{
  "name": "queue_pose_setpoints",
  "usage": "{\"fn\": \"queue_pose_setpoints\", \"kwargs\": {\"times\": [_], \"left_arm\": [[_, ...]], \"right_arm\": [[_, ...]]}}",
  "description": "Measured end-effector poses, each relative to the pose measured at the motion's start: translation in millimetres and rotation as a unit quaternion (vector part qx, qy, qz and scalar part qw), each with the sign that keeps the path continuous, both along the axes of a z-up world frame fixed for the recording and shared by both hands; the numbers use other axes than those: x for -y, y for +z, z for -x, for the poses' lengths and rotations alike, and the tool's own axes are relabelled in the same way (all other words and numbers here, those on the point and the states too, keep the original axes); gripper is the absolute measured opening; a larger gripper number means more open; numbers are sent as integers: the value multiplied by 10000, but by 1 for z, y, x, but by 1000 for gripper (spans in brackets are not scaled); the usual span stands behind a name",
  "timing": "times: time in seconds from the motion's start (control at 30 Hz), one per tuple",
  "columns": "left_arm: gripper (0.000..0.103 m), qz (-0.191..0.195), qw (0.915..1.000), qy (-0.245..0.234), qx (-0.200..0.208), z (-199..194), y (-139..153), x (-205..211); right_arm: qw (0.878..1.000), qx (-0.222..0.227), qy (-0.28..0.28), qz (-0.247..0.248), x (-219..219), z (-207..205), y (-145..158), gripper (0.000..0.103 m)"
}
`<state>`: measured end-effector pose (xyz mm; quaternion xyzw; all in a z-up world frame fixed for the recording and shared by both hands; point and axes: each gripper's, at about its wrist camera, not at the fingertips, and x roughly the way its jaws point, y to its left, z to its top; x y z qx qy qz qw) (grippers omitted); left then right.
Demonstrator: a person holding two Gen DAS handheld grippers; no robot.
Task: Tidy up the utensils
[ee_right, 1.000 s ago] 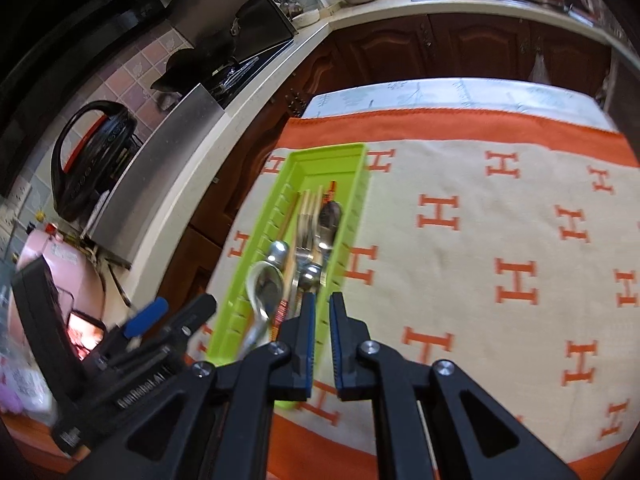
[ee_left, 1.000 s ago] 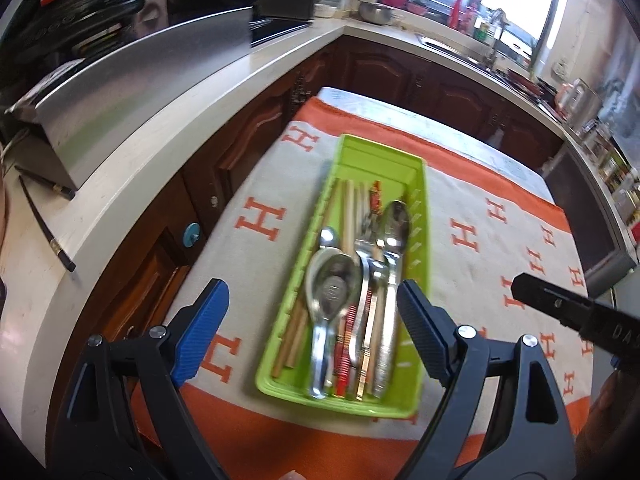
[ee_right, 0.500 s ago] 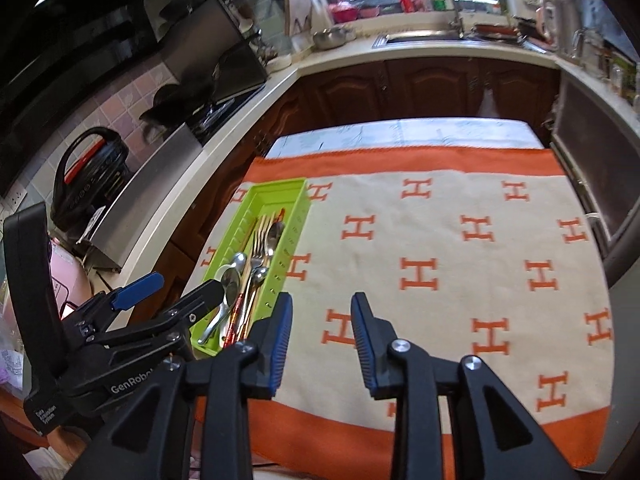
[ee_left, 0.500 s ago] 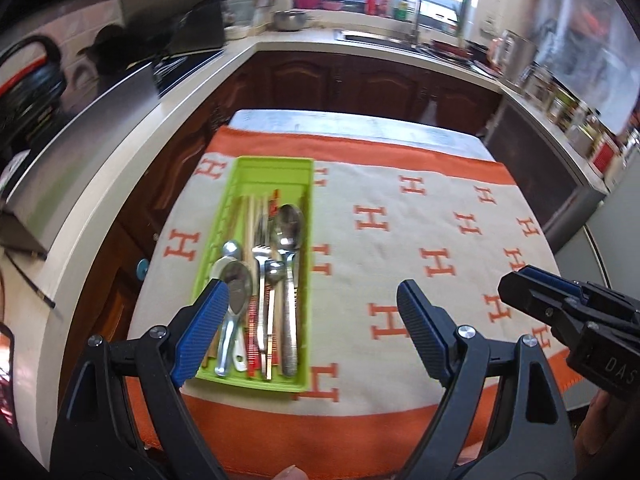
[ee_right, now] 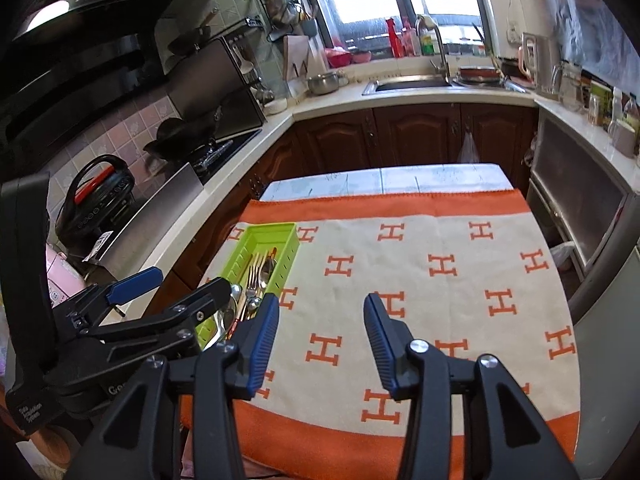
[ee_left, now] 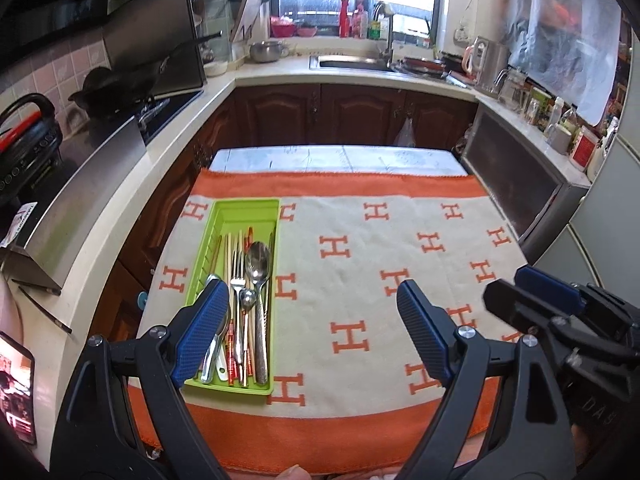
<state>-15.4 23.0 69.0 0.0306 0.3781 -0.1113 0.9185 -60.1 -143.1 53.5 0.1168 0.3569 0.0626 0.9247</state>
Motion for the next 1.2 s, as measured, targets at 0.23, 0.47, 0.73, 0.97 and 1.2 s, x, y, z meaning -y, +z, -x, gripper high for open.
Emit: {"fn": "queue_pose_setpoints", "kwargs": {"times": [0.23,0.47,0.73,0.97,1.2], "left_arm": [[84,16,9997,212,155,19,10,1],[84,4,9995,260,166,28,5,0],[84,-48,9994,296,157,28,-4,7],[84,-40,9995,298,128,27,-6,7],[84,-44,9994,321,96,24,-8,4]], "right_arm": [[9999,74,28,-85,3,9,2,45],[9996,-20,29,-266,9,13,-6,45],[9991,-173,12,-393,17,13,-14,45],[9990,-181,15,-411,17,13,-15,45],[9988,-230,48,-423,16,11,-17,45]]}}
